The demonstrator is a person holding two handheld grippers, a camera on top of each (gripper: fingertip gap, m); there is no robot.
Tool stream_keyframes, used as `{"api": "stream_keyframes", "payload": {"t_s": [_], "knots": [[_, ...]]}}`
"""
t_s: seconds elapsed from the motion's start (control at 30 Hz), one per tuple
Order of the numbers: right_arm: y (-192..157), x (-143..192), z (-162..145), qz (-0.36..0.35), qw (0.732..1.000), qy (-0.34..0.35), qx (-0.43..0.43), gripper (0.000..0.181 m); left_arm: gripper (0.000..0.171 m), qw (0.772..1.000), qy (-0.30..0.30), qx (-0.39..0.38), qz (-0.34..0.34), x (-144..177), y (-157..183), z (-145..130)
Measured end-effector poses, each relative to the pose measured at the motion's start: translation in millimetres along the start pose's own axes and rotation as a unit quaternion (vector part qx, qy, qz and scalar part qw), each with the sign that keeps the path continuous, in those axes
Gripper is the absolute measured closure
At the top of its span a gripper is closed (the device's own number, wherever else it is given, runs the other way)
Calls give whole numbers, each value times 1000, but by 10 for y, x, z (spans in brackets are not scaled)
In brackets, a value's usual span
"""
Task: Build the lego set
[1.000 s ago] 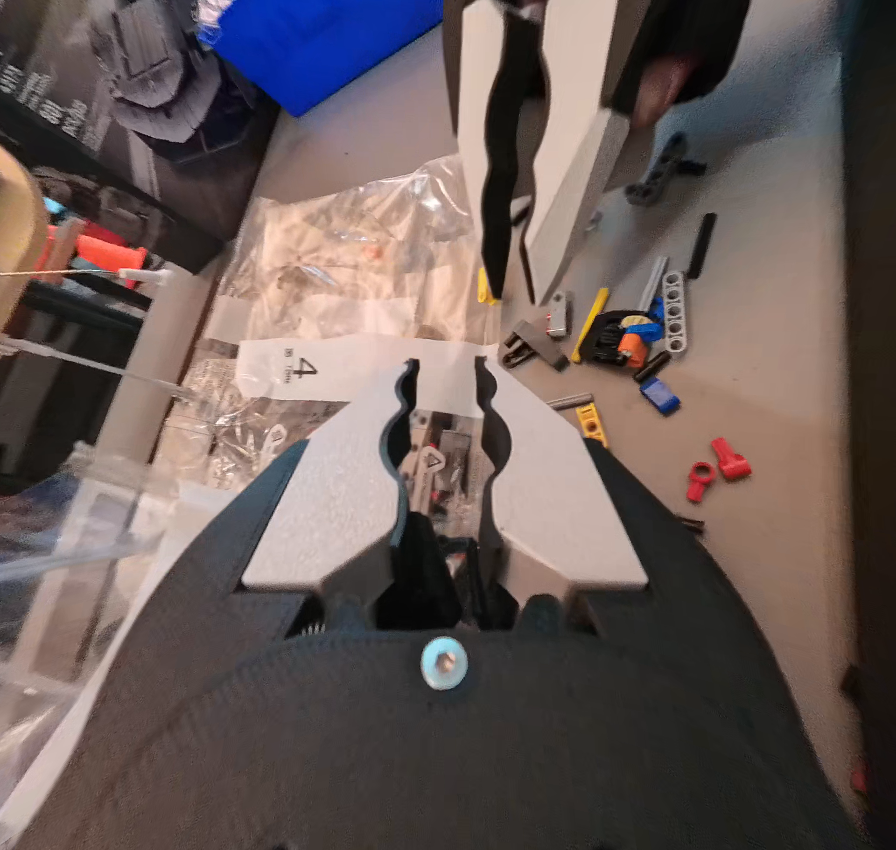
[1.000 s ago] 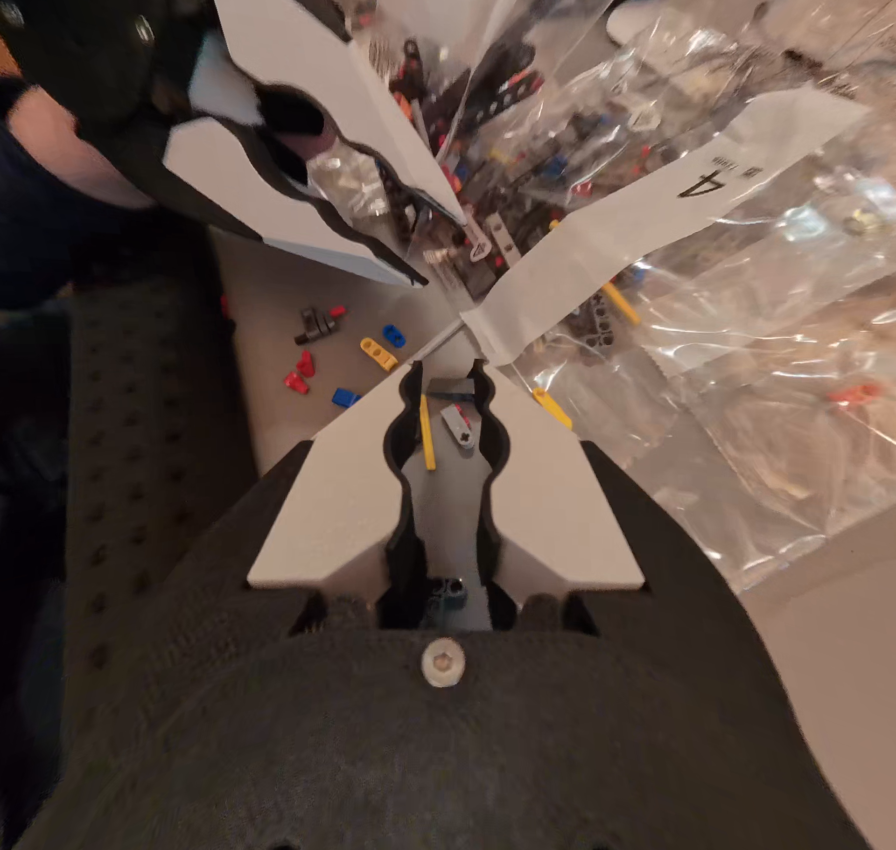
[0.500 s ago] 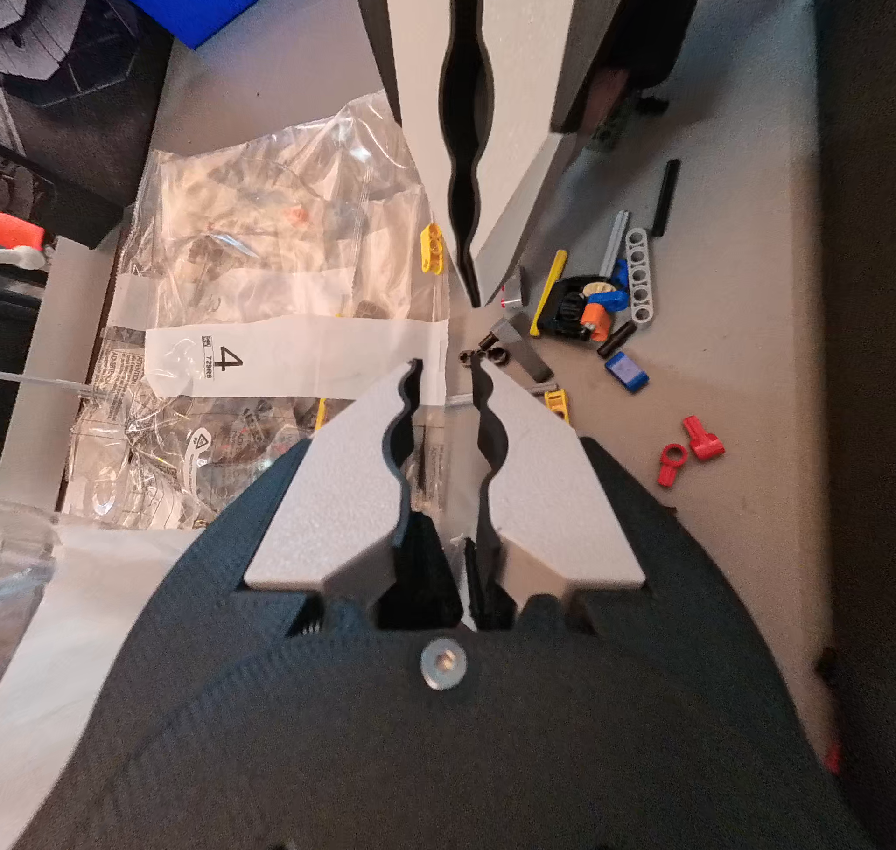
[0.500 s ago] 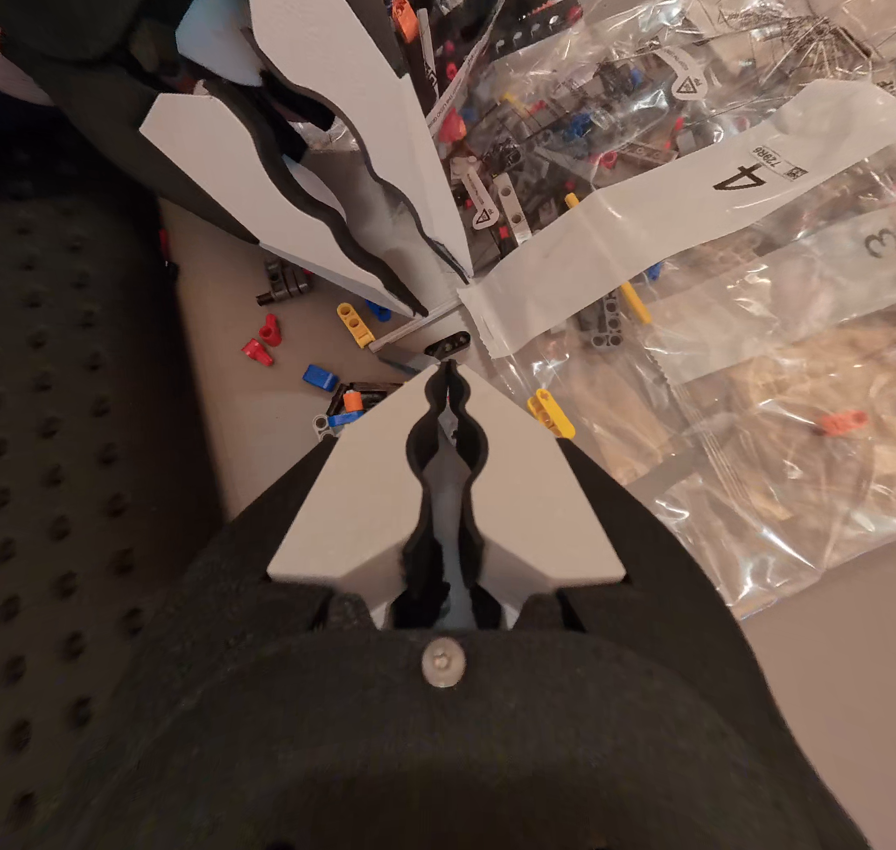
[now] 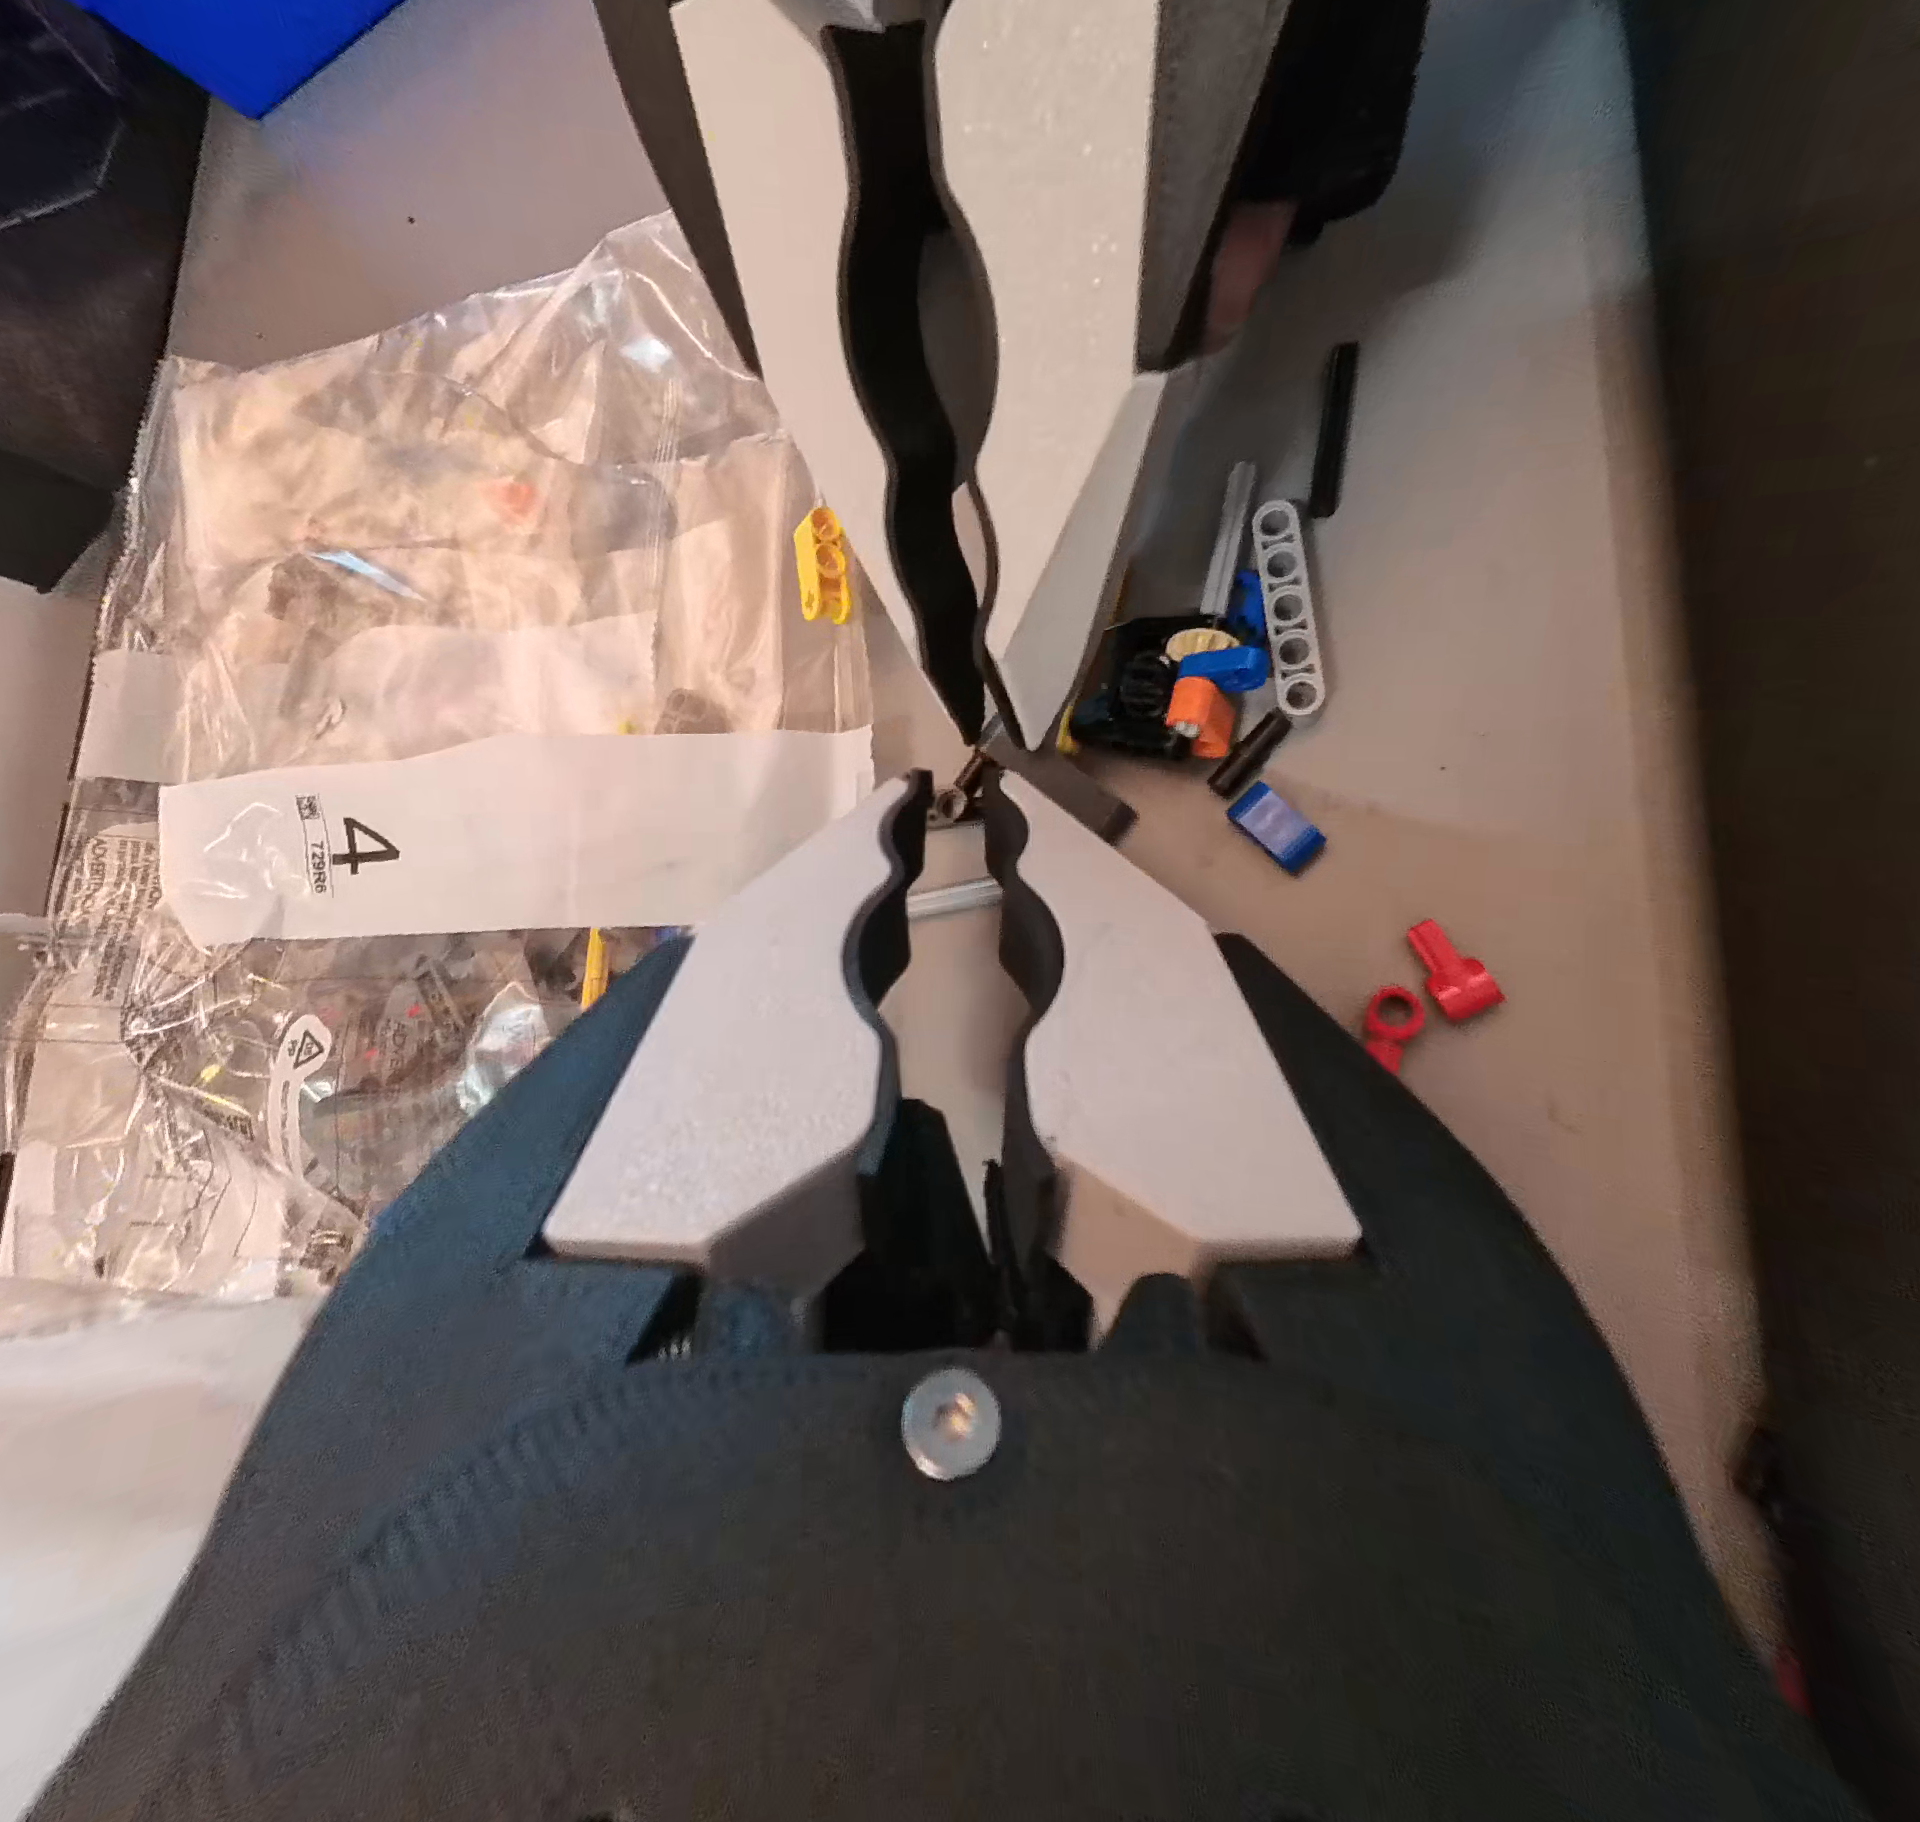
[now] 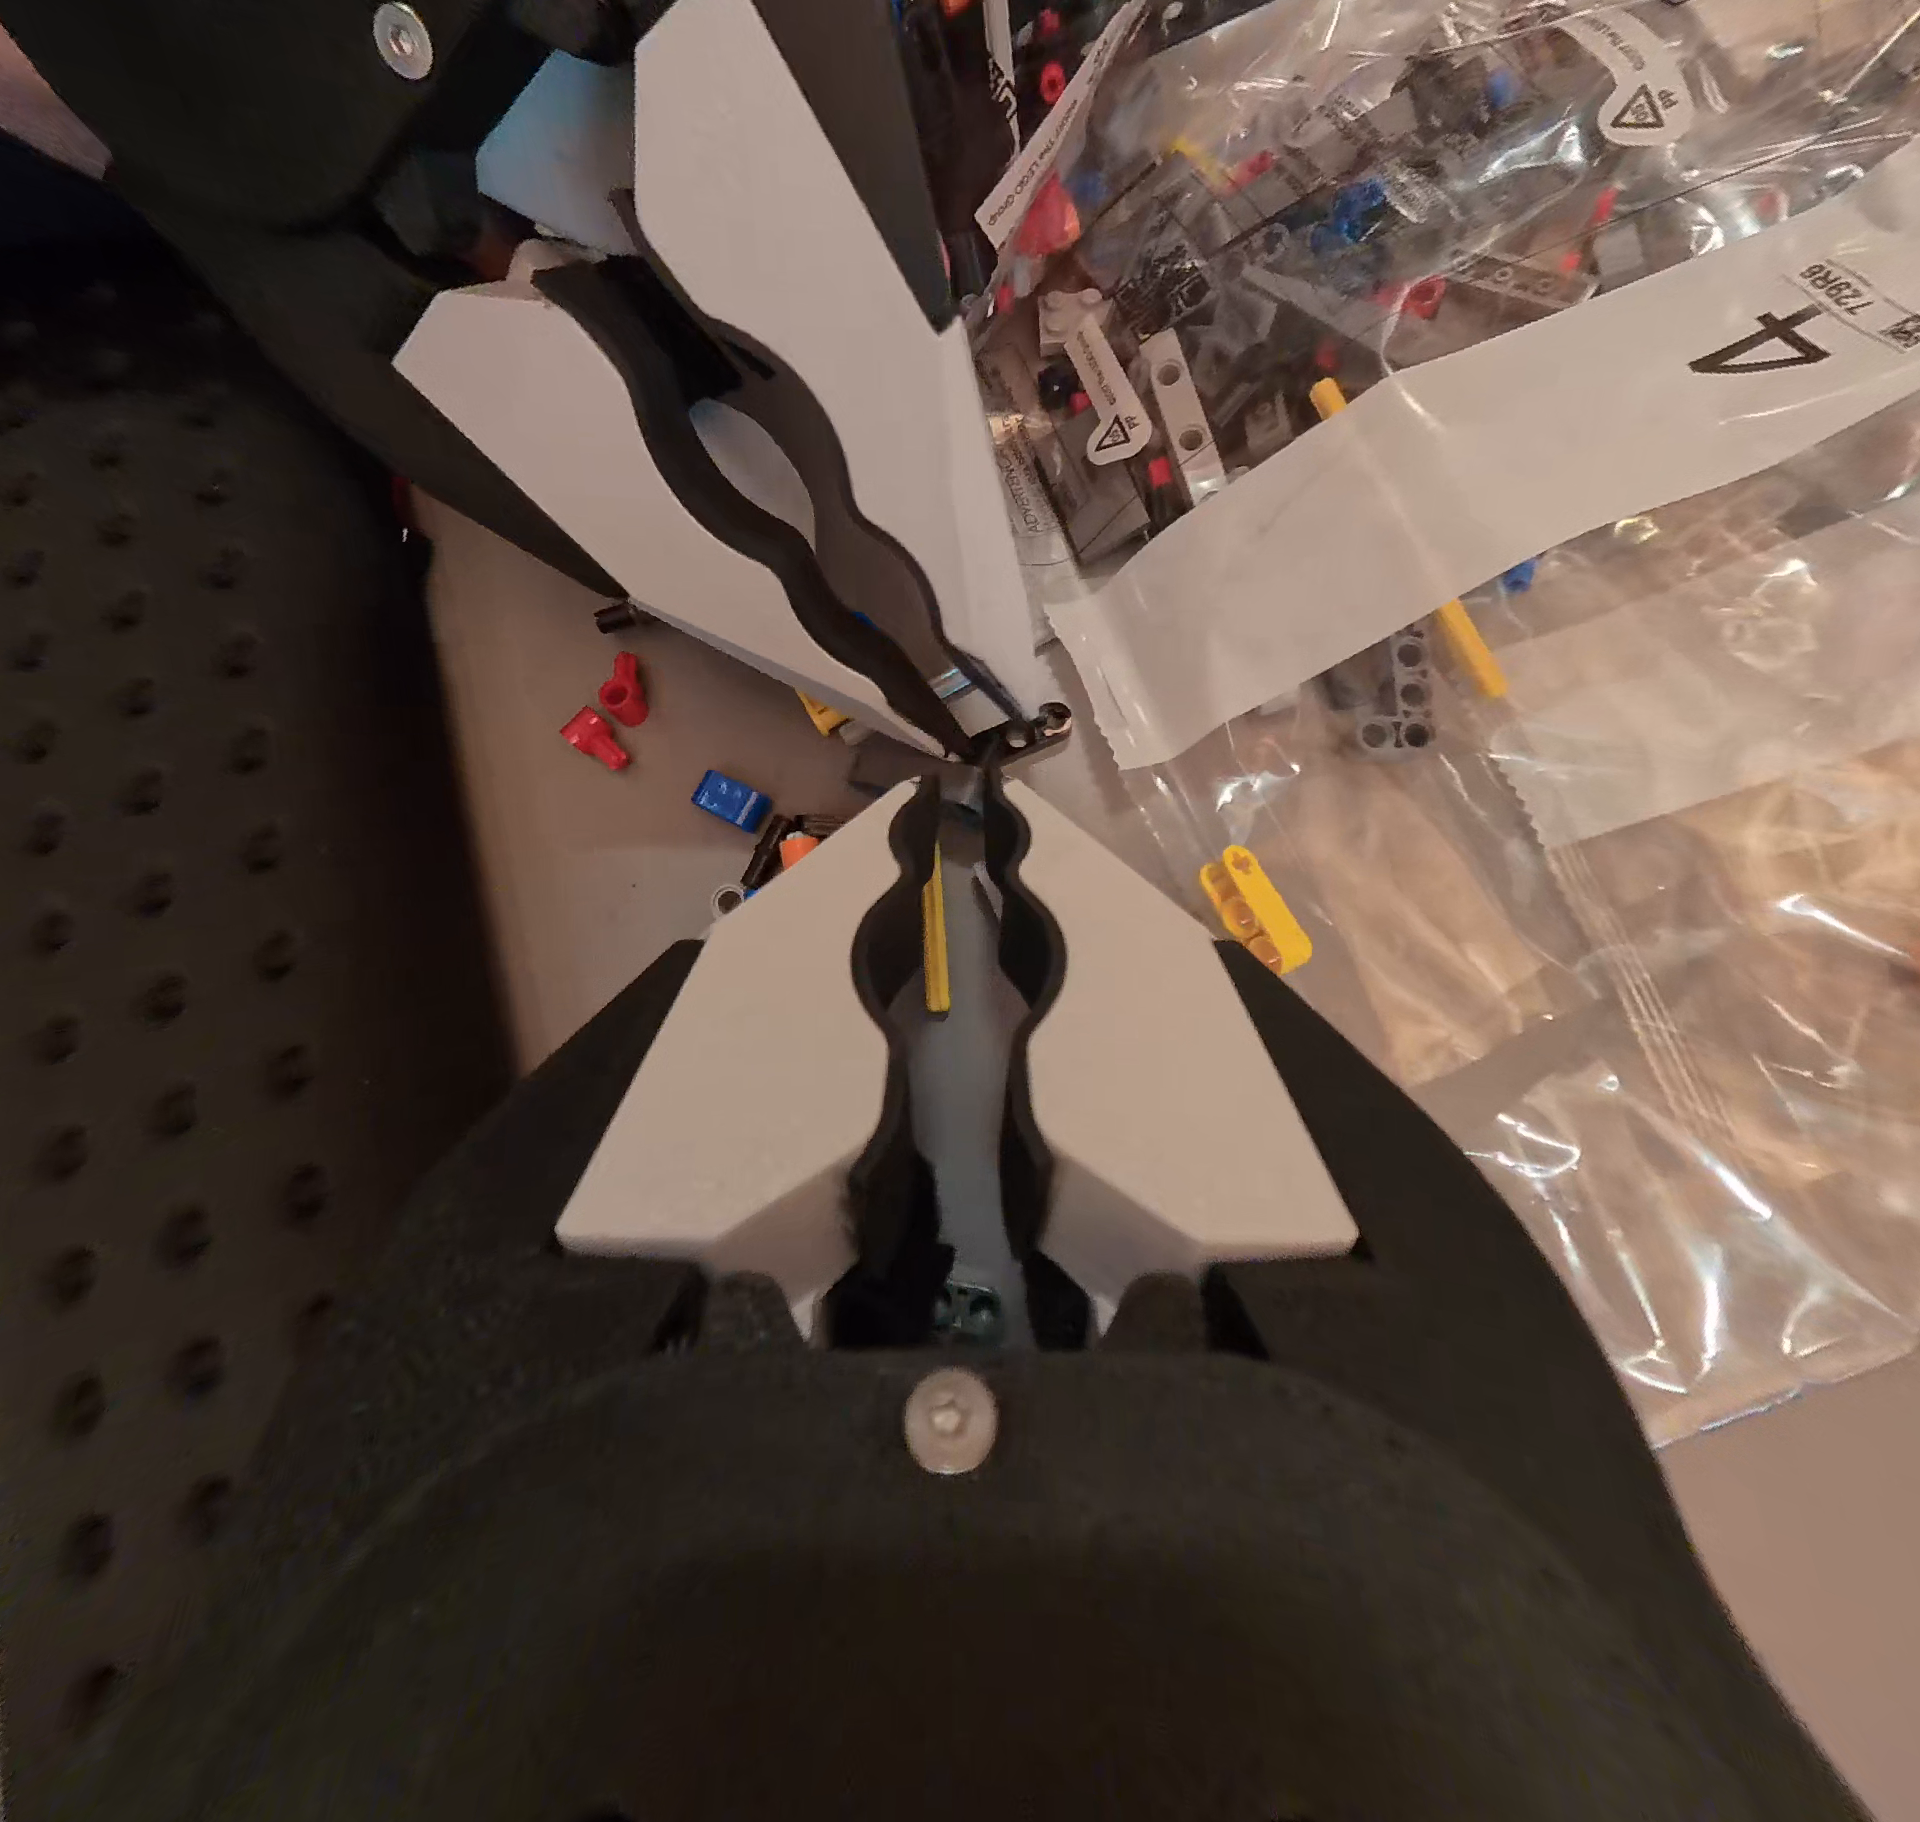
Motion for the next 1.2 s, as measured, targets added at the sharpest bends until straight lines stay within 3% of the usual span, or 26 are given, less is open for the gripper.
{"api": "stream_keyframes", "payload": {"t_s": [0.2,0.37,0.7,0.93,1.1,1.2], "knots": [[-4,4,-6,3,1000,4,6,176,165,1000,0,-14,-1,-3,24,0],[-14,6,-10,12,1000,6,2,176,151,998,-12,-52,15,-9,-2,-22],[-64,9,7,24,1000,14,13,178,168,996,-4,-83,-12,-17,120,2],[47,155,89,16,997,64,-34,162,168,996,12,-75,50,63,-57,78],[26,235,198,65,987,119,-91,150,168,987,37,-109,113,178,-146,234],[26,282,258,56,986,140,-76,160,168,982,47,-122,133,222,-156,300]]}}
Point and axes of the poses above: each gripper's, where its closed fingertips meet, x back along the fingers, z out of its top, y = z × x across the jaws, the point moved 3 cm from there along x, back along the fingers, and after that the axes turned 5 degrees about y, right-handed, at the moved point
